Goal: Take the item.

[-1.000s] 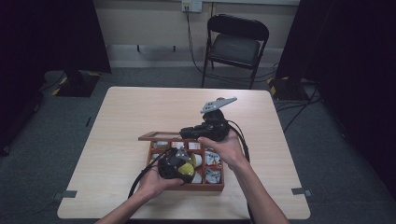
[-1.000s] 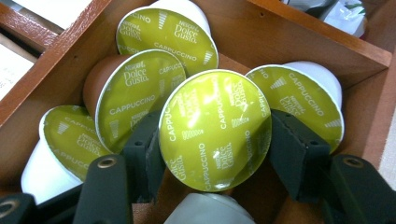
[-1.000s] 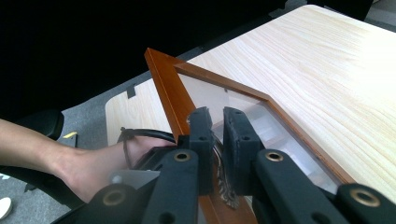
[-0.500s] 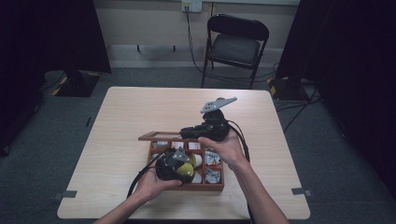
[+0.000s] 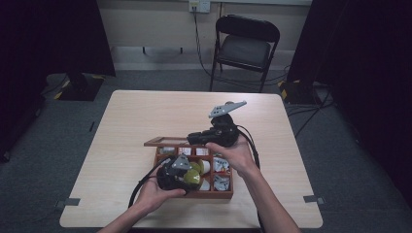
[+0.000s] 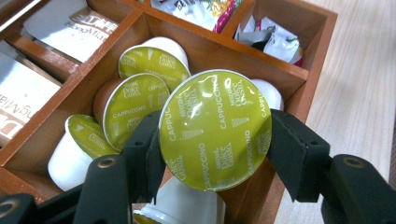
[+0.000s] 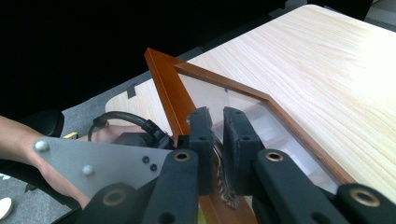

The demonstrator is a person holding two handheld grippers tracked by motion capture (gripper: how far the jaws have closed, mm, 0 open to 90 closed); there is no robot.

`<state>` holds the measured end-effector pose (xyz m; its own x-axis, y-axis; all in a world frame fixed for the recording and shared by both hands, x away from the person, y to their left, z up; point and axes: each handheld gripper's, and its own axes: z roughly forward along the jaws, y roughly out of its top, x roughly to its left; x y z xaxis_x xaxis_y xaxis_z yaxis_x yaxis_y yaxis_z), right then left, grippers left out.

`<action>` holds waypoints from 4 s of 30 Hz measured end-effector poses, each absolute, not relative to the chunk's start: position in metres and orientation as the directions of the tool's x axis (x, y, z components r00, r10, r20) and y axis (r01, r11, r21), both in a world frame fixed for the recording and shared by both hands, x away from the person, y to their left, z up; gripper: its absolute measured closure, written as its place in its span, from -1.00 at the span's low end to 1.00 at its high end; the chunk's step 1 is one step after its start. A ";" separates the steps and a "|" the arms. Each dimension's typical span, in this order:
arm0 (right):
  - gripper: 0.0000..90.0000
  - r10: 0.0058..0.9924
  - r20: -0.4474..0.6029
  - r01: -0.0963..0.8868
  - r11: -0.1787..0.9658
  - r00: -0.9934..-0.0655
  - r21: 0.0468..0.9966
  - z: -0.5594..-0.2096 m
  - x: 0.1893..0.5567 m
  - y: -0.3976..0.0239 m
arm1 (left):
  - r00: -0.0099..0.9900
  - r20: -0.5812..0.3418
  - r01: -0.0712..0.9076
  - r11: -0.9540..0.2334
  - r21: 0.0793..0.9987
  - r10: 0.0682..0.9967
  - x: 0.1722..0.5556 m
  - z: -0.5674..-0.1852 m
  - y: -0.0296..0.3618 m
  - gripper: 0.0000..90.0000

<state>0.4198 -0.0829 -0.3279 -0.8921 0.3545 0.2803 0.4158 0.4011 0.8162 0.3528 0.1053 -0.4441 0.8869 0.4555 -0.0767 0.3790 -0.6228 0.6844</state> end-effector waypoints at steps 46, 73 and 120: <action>0.83 0.355 0.282 0.417 0.401 -0.892 0.816 -0.328 0.420 -0.083 | 0.845 -0.100 0.417 -0.532 0.737 0.525 0.332 -0.432 0.172 -0.10; 0.83 0.355 0.283 0.418 0.402 -0.891 0.815 -0.327 0.420 -0.083 | 0.771 -0.103 0.478 -0.465 0.745 0.629 0.336 -0.429 0.231 -0.10; 0.83 0.355 0.282 0.417 0.402 -0.892 0.815 -0.327 0.421 -0.083 | 0.606 -0.127 0.618 -0.364 0.696 0.785 0.405 -0.453 0.270 -0.10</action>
<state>0.4205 -0.0827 -0.3272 -0.8916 0.3546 0.2816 0.4174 0.4024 0.8148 0.4049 0.2699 -0.4533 0.6058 0.7854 -0.1270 0.6183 -0.3644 0.6963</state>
